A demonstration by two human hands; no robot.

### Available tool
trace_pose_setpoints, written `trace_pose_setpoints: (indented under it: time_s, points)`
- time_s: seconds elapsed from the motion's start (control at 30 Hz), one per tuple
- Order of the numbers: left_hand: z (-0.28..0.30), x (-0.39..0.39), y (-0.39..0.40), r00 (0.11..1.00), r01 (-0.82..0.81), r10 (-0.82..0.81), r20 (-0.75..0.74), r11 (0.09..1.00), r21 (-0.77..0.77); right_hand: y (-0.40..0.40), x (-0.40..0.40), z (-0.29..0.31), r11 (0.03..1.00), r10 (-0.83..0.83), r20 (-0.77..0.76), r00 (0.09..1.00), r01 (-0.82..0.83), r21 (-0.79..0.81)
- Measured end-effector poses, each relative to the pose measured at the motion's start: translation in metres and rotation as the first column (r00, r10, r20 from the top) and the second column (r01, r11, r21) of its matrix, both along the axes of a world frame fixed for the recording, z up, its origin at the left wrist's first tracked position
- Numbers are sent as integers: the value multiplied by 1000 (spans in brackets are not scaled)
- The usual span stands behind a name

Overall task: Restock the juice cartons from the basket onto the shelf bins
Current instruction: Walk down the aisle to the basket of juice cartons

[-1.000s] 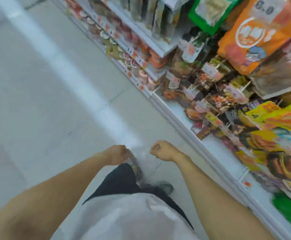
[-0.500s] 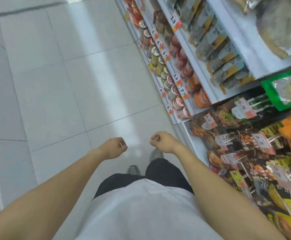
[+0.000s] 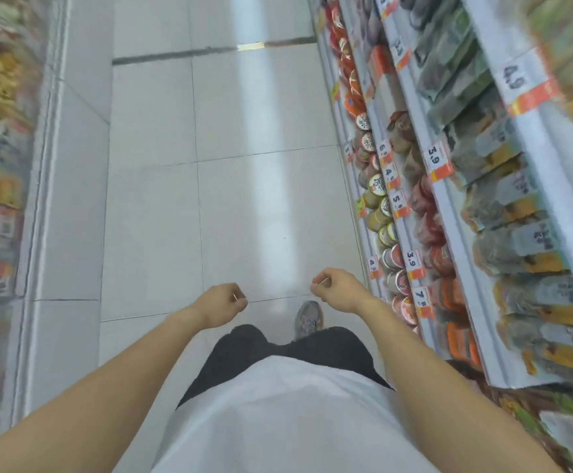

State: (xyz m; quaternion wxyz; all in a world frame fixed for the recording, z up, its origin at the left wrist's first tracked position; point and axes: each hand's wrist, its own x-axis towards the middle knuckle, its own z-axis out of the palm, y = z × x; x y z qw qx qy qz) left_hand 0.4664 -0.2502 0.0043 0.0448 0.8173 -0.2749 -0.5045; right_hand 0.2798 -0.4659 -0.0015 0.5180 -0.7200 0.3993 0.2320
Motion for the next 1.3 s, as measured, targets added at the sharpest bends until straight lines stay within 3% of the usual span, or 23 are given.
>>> trace_pose_setpoints:
  time_s: [0.13,0.3,0.47,0.63,0.83,1.07,1.3]
  points:
    - [7,55,-58,994,-105,105,-12,989,-102,-59,76,0,997,78,-14,997,-79,-10]
    - [1,138,-121,994,-113,111,-24,983,-145,-121,172,2,990,137,-37,990,-137,-25]
    - [12,240,-179,989,-150,149,-19,971,-188,-181,262,14,992,98,-83,992,-103,-66]
    - [15,332,-243,995,-98,92,-46,986,-133,-246,348,30,982,-4,-67,998,-8,-189]
    - [7,425,-325,995,-77,73,-61,994,-72,-326,447,27,990,-6,-4,1000,6,-138]
    - [8,545,-409,991,-128,129,-17,991,46,-434,574,8,977,196,-89,976,-203,-67]
    - [15,676,-499,958,-281,282,54,959,-23,-543,711,7,941,318,-111,942,-328,-82]
